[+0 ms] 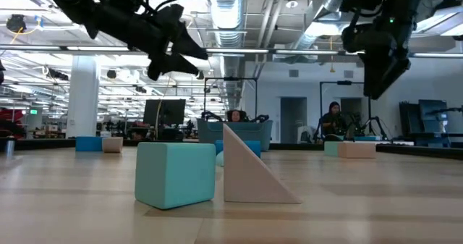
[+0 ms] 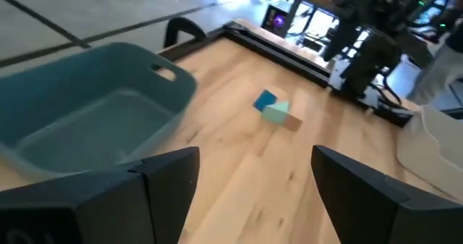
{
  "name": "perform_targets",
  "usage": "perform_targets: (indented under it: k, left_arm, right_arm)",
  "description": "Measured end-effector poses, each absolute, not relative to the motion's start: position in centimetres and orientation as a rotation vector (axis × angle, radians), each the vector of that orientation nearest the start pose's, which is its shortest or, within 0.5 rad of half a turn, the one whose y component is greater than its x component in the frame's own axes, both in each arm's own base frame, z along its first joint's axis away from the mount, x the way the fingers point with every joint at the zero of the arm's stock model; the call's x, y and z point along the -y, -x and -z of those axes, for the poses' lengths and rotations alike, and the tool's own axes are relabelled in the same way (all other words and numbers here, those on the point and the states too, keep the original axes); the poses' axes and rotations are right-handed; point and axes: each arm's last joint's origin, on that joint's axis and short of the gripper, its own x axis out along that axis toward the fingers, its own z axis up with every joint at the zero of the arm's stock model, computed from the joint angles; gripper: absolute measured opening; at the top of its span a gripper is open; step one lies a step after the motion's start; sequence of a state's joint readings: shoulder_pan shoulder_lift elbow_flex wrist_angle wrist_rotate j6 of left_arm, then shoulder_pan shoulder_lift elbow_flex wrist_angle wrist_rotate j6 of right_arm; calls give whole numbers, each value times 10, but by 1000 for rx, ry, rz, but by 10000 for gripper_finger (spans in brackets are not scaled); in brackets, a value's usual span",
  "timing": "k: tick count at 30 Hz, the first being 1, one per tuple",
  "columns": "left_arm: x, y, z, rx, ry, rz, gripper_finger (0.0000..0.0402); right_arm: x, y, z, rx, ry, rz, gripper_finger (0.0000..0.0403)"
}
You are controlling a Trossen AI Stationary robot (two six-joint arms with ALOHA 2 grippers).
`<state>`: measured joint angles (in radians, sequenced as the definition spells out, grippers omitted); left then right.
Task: Sort & place blocks by color
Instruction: Put the top left blue block into the blue bin
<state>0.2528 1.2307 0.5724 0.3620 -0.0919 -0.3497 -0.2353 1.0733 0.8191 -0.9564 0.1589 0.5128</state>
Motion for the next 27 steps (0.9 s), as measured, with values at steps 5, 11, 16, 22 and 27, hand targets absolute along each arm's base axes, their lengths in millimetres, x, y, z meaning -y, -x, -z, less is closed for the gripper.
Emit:
perform_targets:
  k: [5, 11, 16, 22, 27]
  left_arm:
    - [-58, -254, -220, -212, 383, -352, 256]
    - [-47, -250, -220, -245, 423, -384, 254]
    - [-46, -248, -212, -323, 402, -438, 250]
    - [-45, -247, -215, -322, 382, -408, 250]
    - [-43, -244, -218, -331, 317, -366, 249]
  right_arm:
    - [49, -174, -239, -1121, -507, 630, 255]
    - [36, -187, -234, -979, -539, 650, 255]
    - [24, -213, -236, -771, -605, 589, 255]
    - [17, -235, -247, -787, -567, 570, 255]
    - [17, -248, -253, -826, -568, 592, 254]
